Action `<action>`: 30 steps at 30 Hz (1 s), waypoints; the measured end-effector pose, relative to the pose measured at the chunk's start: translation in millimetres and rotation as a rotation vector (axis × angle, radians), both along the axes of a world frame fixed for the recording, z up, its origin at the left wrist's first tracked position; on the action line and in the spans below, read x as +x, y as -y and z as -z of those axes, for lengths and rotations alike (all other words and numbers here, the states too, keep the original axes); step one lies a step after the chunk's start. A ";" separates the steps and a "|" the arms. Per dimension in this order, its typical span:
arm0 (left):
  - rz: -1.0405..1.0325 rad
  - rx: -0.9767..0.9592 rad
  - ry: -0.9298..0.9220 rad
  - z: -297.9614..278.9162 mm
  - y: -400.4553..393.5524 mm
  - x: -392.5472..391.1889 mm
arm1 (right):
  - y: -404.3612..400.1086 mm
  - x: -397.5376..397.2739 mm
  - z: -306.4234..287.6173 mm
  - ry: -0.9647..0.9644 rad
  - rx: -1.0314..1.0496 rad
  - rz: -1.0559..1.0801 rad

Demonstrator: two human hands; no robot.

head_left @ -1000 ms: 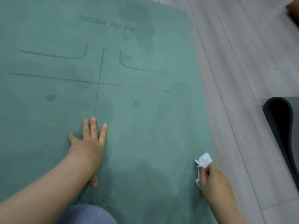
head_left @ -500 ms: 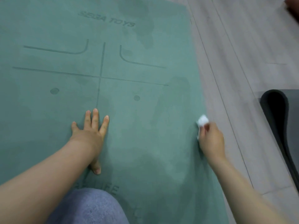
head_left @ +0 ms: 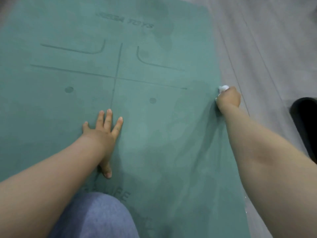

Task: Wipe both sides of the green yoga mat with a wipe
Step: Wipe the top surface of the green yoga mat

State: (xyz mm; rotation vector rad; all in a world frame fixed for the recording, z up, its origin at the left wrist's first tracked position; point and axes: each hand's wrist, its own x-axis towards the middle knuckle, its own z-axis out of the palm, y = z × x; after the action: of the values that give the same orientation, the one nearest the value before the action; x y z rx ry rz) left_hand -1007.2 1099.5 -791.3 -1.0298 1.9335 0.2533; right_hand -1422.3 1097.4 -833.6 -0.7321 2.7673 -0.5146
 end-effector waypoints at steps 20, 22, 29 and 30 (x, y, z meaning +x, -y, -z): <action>-0.562 -0.108 -0.584 -7.1 -68.1 97.1 | -193.5 188.9 -34.3 0.052 0.011 -0.184; -0.586 -0.104 -0.565 -4.0 -74.0 115.4 | -155.7 263.6 -29.8 0.137 -0.086 -0.366; -0.523 0.018 -0.423 -11.2 -63.7 133.0 | -112.2 369.3 -35.3 0.188 0.075 -1.042; -0.521 0.025 -0.411 -13.3 -62.1 130.8 | -128.5 341.5 -31.8 0.144 0.052 -0.914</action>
State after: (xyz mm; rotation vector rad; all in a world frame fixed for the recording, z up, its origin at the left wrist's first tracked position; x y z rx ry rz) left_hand -876.4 1161.7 -778.0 -1.5480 1.9708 0.8338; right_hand -1080.8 1225.9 -801.8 -1.6989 1.9876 -0.2707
